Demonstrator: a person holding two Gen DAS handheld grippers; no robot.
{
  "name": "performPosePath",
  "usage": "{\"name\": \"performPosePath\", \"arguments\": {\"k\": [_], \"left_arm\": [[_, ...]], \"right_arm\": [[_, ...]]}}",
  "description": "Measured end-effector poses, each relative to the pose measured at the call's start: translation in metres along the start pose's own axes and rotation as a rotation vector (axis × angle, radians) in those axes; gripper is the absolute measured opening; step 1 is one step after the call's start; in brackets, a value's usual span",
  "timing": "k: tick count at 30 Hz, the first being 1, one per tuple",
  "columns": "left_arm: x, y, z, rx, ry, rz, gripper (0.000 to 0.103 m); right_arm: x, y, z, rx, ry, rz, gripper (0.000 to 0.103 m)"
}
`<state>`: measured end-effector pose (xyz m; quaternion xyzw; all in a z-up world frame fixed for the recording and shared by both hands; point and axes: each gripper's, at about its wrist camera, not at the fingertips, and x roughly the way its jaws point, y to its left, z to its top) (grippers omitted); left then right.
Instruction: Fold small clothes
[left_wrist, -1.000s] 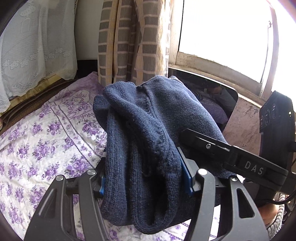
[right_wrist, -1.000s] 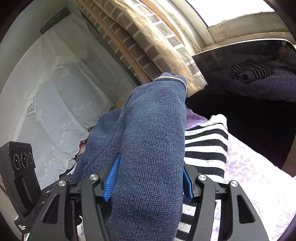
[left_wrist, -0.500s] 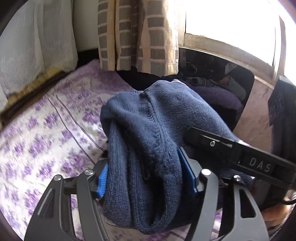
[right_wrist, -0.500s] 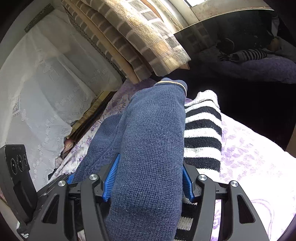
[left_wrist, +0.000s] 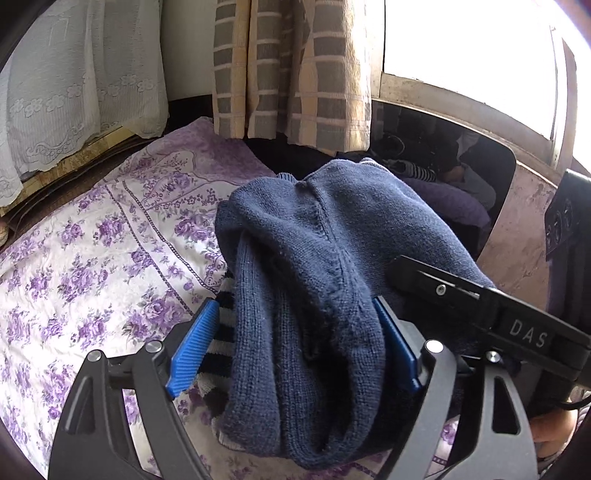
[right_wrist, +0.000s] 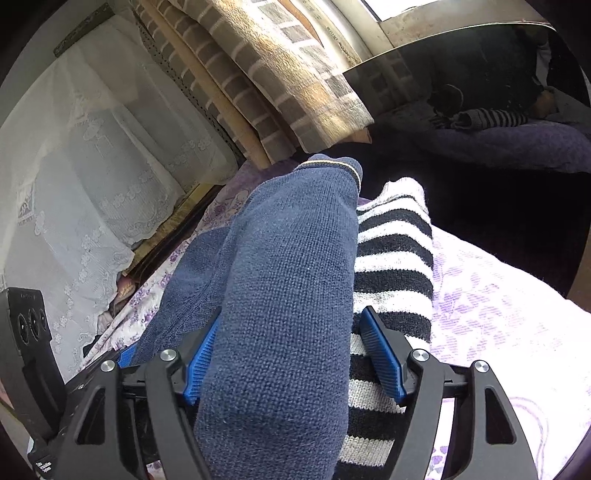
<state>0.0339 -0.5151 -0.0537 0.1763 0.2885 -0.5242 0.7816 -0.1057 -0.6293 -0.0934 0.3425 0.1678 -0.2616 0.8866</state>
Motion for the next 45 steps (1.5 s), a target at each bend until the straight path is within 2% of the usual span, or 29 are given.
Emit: {"name": "performPosePath", "arguments": {"k": [5,8,10,14,19,25,31,42,45], "left_arm": [[-0.023,-0.004,0.001,0.023,-0.045,0.069,0.082],[-0.032,-0.006,-0.001,0.032,-0.048,0.106,0.086],[-0.034,-0.005,-0.003,0.024,-0.039,0.122,0.091],[-0.035,-0.003,-0.013,0.005,0.006,0.129,0.093],[-0.06,-0.004,-0.025,0.013,-0.029,0.18,0.093],[-0.1,0.0,-0.032,-0.009,-0.071,0.19,0.093],[-0.137,-0.009,-0.042,0.014,-0.113,0.223,0.094],[-0.191,-0.024,-0.056,0.052,-0.189,0.244,0.095],[-0.205,-0.022,-0.056,0.043,-0.202,0.23,0.098]], "right_arm": [[-0.02,0.006,0.002,-0.007,-0.037,-0.018,0.072],[-0.035,0.016,-0.002,-0.064,-0.063,-0.09,0.074],[-0.041,0.017,-0.005,-0.083,-0.068,-0.132,0.079],[-0.047,0.011,-0.009,-0.057,-0.051,-0.163,0.082],[-0.071,0.022,-0.013,-0.075,-0.082,-0.185,0.082],[-0.109,0.045,-0.036,-0.159,-0.09,-0.229,0.085],[-0.141,0.056,-0.049,-0.182,-0.083,-0.228,0.086],[-0.183,0.098,-0.061,-0.265,-0.141,-0.204,0.087],[-0.196,0.112,-0.064,-0.297,-0.164,-0.205,0.091]]}}
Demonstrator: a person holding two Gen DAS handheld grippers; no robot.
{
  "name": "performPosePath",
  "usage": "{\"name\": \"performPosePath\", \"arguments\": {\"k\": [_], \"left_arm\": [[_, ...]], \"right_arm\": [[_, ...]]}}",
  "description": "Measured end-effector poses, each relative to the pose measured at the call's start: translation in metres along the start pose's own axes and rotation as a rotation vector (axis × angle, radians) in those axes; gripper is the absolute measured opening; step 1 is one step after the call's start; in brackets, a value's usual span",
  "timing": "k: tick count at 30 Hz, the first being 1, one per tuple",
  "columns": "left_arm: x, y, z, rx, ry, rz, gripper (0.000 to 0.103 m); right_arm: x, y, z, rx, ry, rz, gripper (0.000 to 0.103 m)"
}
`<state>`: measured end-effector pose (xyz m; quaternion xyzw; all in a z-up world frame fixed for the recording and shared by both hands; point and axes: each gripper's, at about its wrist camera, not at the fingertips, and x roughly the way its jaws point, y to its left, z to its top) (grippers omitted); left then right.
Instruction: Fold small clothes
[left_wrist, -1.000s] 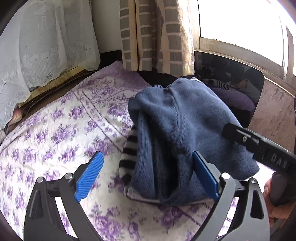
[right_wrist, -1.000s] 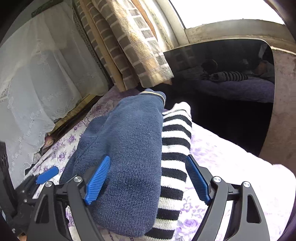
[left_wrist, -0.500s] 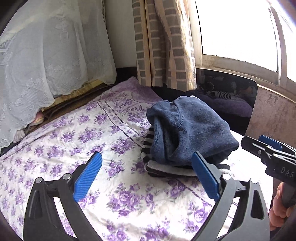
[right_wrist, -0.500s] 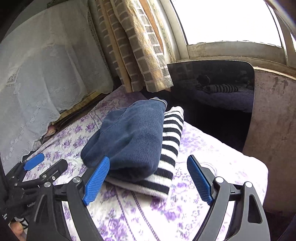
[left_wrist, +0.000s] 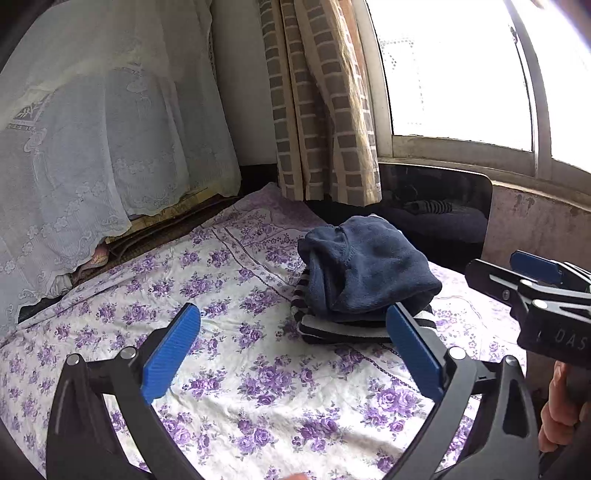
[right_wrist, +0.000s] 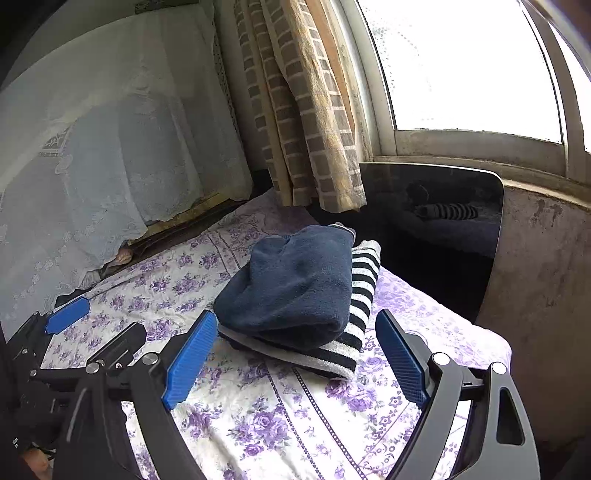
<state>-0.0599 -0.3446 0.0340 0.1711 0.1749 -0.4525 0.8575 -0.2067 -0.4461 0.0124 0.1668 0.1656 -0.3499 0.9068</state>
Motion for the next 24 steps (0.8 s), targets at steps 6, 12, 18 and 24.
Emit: {"name": "performPosePath", "arguments": {"k": [6,12,18,24], "left_arm": [[-0.014,-0.003,0.001,-0.012,0.01,-0.076,0.098],[-0.012,-0.013,-0.001,0.008,0.027,-0.068,0.098],[-0.009,-0.017,-0.002,0.021,0.037,-0.063,0.098],[-0.005,-0.016,-0.003,0.007,0.051,-0.061,0.098]], "right_arm": [[-0.024,0.014,0.003,-0.042,-0.029,0.013,0.094],[-0.026,0.011,0.002,-0.043,-0.015,-0.007,0.094],[-0.023,0.004,0.001,-0.012,-0.002,-0.006,0.094],[-0.02,0.004,-0.002,-0.01,0.004,-0.007,0.094]]}}
